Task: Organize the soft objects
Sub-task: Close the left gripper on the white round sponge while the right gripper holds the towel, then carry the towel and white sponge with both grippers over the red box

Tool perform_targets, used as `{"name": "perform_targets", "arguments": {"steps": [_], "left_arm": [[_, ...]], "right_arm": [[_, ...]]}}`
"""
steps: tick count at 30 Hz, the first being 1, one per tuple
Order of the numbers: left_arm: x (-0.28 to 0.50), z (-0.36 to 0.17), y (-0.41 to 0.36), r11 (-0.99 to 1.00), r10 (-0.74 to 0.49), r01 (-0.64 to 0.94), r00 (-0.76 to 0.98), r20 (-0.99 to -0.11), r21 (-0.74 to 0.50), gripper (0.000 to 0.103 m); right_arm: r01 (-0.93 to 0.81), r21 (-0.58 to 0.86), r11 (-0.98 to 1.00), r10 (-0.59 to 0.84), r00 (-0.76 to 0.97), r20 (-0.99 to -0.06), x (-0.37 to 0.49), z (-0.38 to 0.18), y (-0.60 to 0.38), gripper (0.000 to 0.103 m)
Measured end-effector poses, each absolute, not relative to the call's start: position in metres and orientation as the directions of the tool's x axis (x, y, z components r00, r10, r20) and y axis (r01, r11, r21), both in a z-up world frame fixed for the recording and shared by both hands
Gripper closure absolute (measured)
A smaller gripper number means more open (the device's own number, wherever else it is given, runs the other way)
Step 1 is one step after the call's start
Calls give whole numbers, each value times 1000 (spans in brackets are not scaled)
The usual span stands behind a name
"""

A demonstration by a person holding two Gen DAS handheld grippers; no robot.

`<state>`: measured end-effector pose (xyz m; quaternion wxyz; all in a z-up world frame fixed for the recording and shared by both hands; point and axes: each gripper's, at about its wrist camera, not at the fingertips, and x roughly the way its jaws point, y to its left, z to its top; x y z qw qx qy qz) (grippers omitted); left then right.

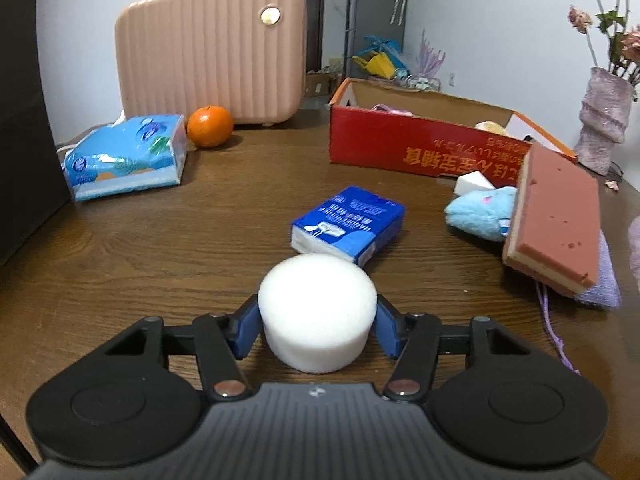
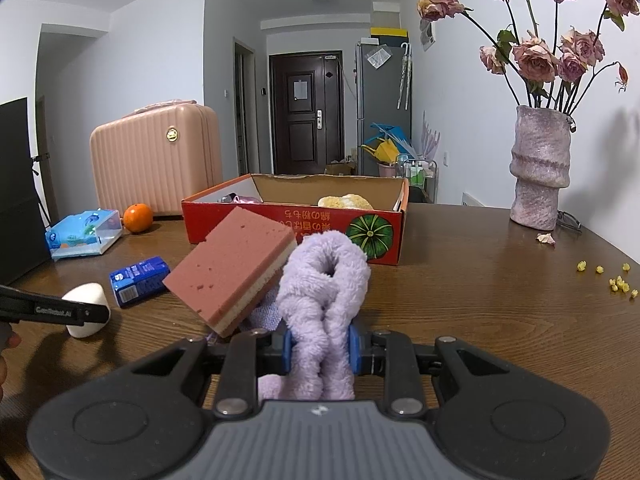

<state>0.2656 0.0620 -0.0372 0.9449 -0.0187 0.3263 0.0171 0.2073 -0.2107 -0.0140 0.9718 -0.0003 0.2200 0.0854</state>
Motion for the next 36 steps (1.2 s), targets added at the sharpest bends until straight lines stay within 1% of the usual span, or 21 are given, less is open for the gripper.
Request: {"name": "perform_targets", "arguments": {"steps": [16, 25, 36], "left_arm": [[239, -16, 57, 999, 27, -35, 869, -494, -8, 45], [214, -1, 50, 1000, 14, -19, 918, -396, -9, 45], [207, 4, 46, 1000, 10, -13, 930, -366, -6, 45]], "right_arm": [[-175, 40, 984, 177, 897, -406, 204, -13, -212, 78], [-180, 41, 983, 181, 901, -395, 202, -12, -211, 78], [-173, 31, 984, 172, 912, -372, 202, -8, -210, 78]]}}
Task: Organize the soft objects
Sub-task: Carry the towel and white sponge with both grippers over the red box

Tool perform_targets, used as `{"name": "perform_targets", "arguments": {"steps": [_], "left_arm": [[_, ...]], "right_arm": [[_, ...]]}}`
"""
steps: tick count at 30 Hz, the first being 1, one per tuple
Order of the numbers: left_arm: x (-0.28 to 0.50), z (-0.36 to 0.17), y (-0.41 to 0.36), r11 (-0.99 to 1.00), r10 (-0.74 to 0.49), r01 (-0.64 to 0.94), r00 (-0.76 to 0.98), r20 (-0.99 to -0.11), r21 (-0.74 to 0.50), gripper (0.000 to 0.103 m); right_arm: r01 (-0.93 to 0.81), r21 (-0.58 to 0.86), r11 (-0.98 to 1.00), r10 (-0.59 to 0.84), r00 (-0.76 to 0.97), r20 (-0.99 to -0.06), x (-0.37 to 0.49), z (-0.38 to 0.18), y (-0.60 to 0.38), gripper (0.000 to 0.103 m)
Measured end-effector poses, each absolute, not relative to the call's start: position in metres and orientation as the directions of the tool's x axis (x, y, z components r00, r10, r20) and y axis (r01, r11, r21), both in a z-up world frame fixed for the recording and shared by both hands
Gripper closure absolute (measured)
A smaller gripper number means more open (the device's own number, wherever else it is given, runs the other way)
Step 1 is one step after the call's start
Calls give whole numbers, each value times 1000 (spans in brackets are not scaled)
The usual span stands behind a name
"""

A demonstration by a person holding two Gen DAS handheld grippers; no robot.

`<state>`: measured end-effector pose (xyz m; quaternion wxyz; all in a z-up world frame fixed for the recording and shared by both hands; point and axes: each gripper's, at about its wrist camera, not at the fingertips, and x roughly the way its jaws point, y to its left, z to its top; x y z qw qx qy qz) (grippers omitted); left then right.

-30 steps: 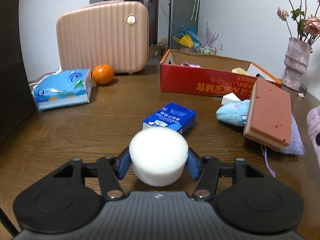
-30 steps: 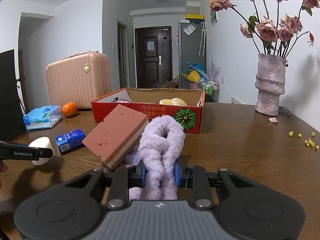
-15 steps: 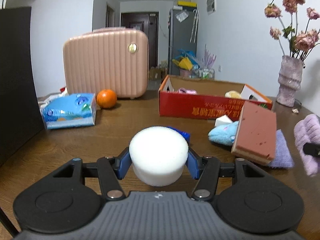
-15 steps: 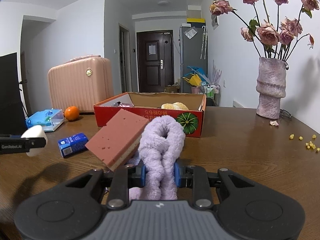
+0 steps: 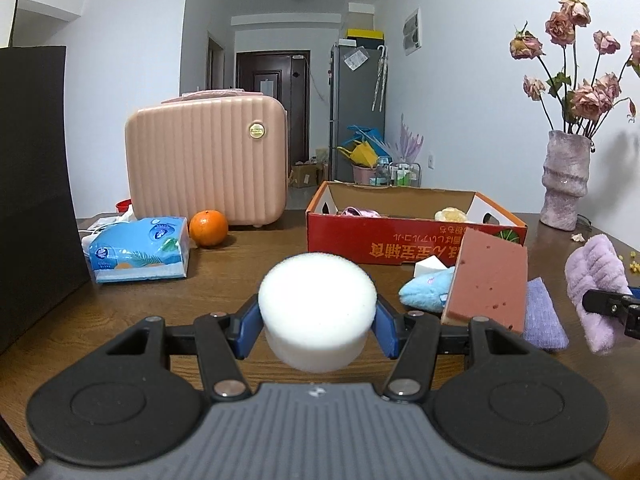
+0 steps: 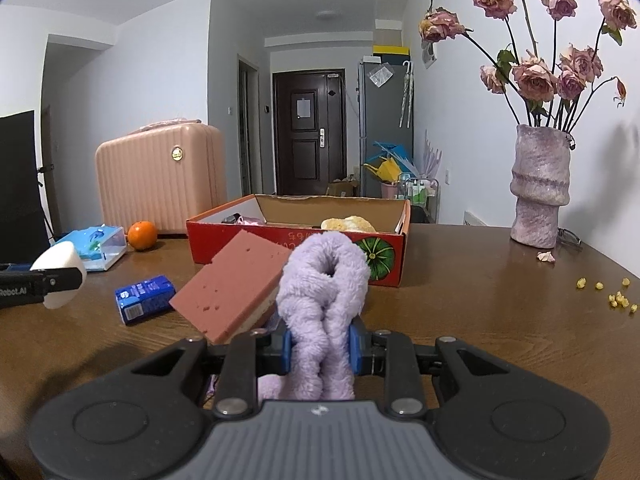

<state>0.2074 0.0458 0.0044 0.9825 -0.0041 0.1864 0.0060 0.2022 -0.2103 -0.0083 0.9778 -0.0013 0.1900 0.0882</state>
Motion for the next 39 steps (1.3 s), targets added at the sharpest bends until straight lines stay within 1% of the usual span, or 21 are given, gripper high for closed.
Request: {"name": "perform_targets", "arguments": {"steps": [7, 15, 21, 26, 34, 39], "left_arm": [[208, 13, 41, 1000, 1, -4, 938, -346, -7, 45], [215, 24, 29, 1000, -25, 19, 946, -323, -20, 45], [222, 33, 20, 1000, -28, 26, 954, -297, -12, 45], [232, 40, 13, 999, -29, 21, 961, -274, -30, 45], [255, 48, 2, 999, -33, 22, 967, -254, -46, 45], [273, 49, -4, 998, -37, 22, 965, -259, -63, 45]], "right_arm": [[-168, 16, 986, 162, 919, -359, 207, -1, -209, 78], [-159, 6, 987, 153, 936, -318, 219, 10, -210, 78], [-159, -18, 987, 146, 944, -296, 232, 17, -206, 78], [-151, -20, 988, 140, 954, -266, 246, 21, -206, 77], [-157, 3, 988, 152, 954, -260, 269, 21, -212, 77], [-151, 7, 988, 148, 956, -253, 287, 20, -215, 77]]}}
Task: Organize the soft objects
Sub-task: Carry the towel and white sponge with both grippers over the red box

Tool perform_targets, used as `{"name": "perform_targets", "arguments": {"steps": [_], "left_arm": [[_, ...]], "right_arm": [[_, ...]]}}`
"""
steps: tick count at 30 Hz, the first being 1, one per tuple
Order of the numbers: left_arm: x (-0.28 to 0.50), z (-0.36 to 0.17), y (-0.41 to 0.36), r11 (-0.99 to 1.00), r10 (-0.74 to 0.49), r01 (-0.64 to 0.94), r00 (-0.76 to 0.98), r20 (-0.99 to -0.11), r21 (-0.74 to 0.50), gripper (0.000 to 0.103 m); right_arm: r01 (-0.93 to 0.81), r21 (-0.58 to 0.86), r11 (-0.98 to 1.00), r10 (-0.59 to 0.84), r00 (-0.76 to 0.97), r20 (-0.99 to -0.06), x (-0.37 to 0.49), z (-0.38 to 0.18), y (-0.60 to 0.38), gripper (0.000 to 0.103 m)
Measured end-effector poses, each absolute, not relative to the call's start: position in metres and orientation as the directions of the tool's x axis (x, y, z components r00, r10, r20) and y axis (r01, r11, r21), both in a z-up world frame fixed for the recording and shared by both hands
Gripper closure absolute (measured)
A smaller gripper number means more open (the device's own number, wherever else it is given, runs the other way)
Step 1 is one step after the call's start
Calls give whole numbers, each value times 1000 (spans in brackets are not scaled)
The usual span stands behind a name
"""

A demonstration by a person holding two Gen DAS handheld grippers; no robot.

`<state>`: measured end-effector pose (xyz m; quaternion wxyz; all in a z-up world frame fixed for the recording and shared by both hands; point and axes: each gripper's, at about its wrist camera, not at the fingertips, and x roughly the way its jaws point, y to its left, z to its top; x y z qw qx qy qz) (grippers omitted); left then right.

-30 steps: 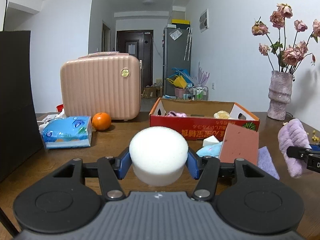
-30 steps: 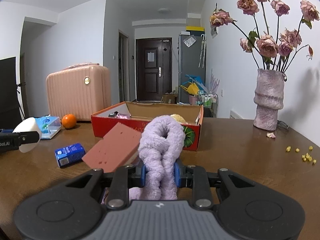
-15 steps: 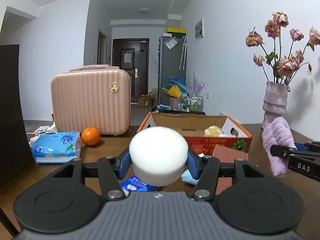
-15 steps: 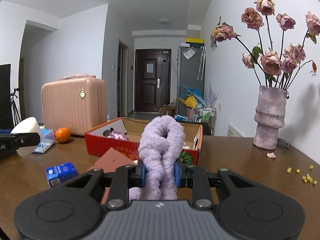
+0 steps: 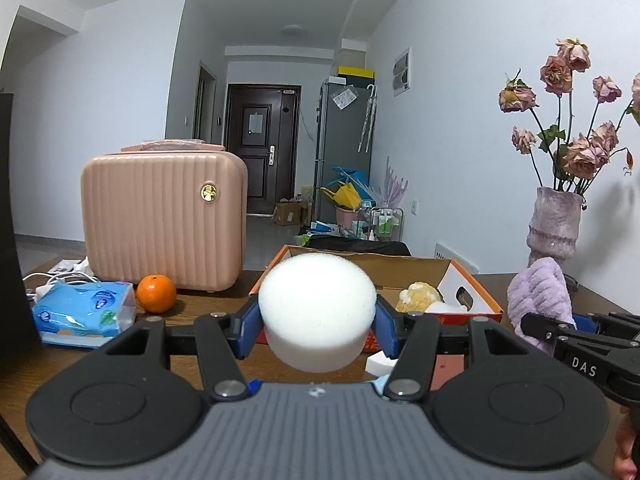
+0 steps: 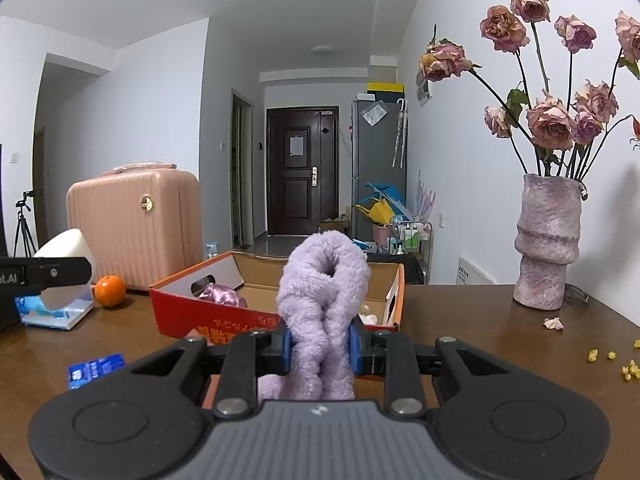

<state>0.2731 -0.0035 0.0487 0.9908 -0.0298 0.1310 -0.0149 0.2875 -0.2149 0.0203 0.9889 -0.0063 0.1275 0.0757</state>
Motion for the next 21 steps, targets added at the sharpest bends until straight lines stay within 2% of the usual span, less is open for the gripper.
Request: {"name": "perform_targets", "arguments": {"steps": [21], "left_arm": [[354, 47, -7, 995, -18, -10, 961, -278, -102, 45]], "right_arm": [[-185, 21, 983, 183, 942, -280, 363, 22, -219, 77]]}}
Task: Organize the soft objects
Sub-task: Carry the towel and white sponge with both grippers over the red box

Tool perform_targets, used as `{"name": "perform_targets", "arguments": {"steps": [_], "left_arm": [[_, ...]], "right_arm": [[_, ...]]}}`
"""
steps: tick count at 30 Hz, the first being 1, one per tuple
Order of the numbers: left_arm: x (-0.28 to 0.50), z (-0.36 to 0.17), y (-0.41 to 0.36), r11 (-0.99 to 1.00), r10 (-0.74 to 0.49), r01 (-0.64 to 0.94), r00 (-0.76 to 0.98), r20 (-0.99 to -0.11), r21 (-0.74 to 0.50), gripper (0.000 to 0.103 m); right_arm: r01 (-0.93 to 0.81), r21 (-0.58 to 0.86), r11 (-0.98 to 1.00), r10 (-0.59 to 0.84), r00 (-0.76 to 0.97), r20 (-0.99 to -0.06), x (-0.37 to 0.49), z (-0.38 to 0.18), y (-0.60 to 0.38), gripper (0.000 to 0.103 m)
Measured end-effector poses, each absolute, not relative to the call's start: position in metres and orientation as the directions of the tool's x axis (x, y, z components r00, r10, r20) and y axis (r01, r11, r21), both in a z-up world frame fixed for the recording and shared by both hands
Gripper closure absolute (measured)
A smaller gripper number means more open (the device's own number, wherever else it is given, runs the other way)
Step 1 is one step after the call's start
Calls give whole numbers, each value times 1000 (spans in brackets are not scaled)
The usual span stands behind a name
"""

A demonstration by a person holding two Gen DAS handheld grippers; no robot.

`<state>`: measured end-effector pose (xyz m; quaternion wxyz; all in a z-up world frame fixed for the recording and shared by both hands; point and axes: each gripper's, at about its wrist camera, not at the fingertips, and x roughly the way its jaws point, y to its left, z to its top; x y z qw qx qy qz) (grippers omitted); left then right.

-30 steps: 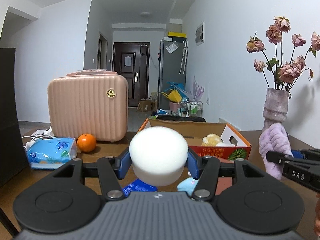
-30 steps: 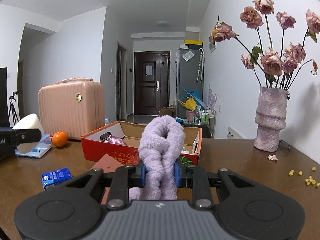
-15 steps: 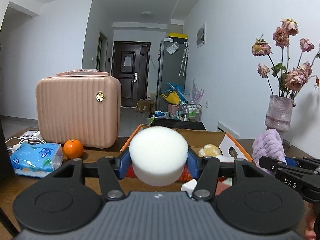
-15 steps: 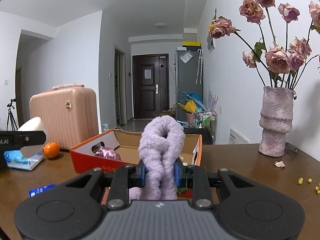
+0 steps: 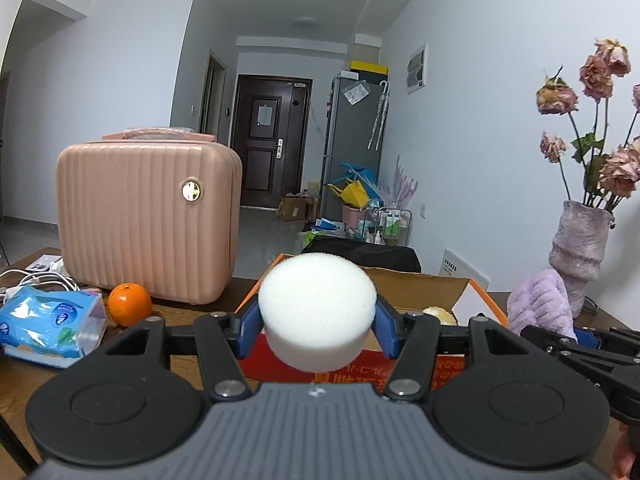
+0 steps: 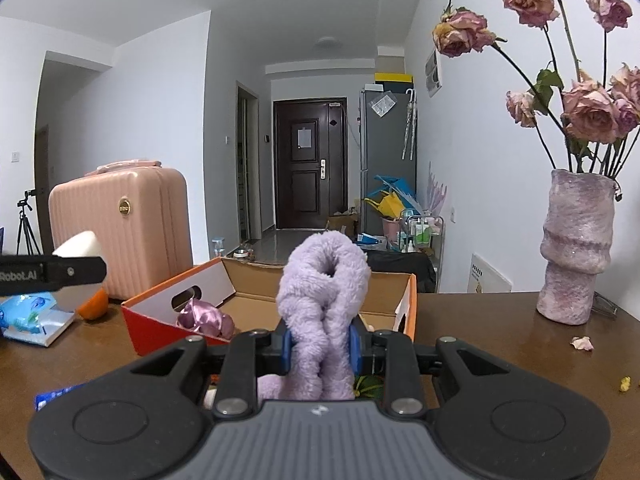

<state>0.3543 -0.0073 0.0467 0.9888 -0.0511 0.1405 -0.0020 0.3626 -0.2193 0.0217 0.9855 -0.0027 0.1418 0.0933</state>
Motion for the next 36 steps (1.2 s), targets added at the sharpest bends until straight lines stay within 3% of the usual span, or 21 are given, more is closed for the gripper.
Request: {"name": "perform_targets", "arguments": {"steps": [36], "left_arm": [[456, 42, -19, 997, -4, -18, 959, -283, -74, 45]], "right_arm": [[-272, -19, 962, 252, 913, -320, 466, 24, -191, 77]]}}
